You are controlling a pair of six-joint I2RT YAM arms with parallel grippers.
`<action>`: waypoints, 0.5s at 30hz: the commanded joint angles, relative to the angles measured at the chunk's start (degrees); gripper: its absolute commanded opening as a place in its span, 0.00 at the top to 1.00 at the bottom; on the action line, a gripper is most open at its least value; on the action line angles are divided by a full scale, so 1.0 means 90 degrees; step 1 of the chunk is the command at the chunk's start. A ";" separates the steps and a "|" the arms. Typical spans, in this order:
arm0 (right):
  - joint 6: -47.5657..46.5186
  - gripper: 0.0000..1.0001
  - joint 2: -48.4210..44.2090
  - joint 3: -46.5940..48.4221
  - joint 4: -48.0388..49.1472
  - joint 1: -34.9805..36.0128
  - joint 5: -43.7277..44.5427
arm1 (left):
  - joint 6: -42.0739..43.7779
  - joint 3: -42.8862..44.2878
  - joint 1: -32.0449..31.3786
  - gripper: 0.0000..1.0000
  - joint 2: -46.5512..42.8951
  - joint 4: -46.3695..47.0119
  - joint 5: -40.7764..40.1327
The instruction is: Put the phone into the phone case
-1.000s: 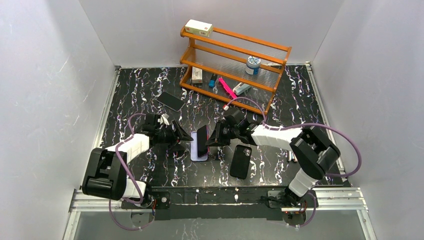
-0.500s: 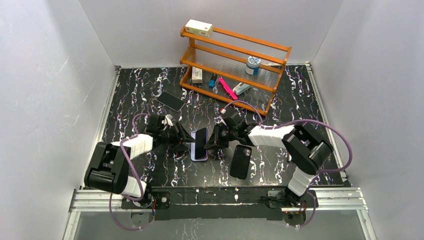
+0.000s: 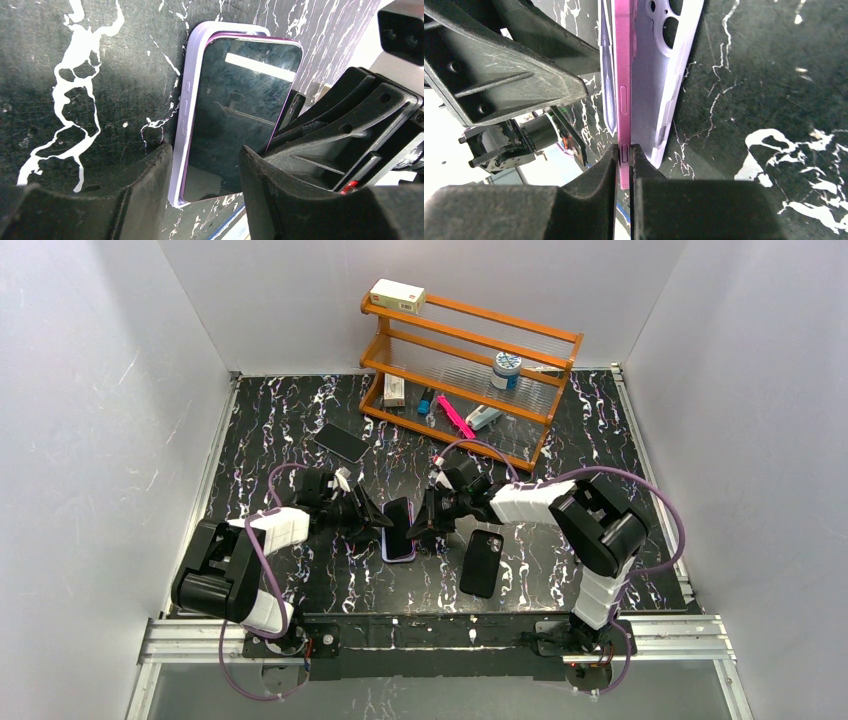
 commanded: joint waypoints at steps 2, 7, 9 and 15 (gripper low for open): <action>-0.0366 0.99 0.0323 0.0408 -0.0634 0.0070 0.0035 | 0.0139 -0.0045 -0.0104 0.55 -0.0103 0.0045 0.0056; -0.0195 0.99 0.0376 0.0421 -0.0614 0.0071 0.0076 | -0.0026 -0.0176 -0.0190 0.62 -0.0268 0.0099 0.0050; -0.0067 0.99 0.0354 0.0346 -0.0511 0.0063 0.0066 | -0.0142 -0.0244 -0.0234 0.63 -0.0411 0.0140 0.0055; 0.0139 0.99 0.0363 0.0260 -0.0436 0.0064 0.0098 | -0.0640 -0.0603 -0.0381 0.64 -0.0723 0.0497 0.0038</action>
